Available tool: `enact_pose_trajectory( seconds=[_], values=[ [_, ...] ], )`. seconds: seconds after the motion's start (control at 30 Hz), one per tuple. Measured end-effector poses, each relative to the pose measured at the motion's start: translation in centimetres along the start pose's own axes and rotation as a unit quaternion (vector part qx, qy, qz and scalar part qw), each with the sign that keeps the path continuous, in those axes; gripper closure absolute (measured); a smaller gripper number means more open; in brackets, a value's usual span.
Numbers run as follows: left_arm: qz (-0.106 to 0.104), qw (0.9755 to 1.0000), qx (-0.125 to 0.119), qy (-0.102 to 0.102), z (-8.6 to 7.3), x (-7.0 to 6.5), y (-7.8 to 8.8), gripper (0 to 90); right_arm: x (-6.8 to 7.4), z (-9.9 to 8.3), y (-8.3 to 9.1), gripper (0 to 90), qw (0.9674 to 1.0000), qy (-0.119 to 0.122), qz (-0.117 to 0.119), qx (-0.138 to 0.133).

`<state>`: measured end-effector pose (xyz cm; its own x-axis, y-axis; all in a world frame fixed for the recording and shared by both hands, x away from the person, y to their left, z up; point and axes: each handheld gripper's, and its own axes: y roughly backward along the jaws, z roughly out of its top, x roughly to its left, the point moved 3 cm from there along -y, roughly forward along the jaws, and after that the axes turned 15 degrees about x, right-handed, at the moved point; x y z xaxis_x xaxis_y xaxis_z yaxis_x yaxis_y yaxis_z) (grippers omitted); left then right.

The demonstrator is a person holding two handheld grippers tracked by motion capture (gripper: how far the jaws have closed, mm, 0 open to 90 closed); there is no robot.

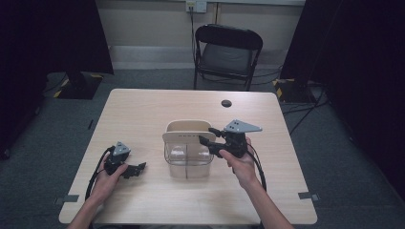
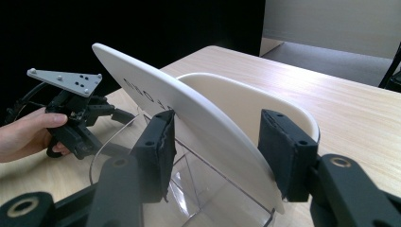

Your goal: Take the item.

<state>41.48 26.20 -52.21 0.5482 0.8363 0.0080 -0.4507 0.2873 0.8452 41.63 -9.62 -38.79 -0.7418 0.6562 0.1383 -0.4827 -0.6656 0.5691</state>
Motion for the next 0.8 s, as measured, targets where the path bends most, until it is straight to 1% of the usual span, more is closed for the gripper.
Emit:
enact_pose_trajectory(
  seconds=[0.8],
  values=[
    [0.0,1.0,0.0,0.0,0.0,0.0,0.0,12.4,-0.06,-0.01,0.03,47.4,1.0,0.001,0.005,-0.001]
  ],
)
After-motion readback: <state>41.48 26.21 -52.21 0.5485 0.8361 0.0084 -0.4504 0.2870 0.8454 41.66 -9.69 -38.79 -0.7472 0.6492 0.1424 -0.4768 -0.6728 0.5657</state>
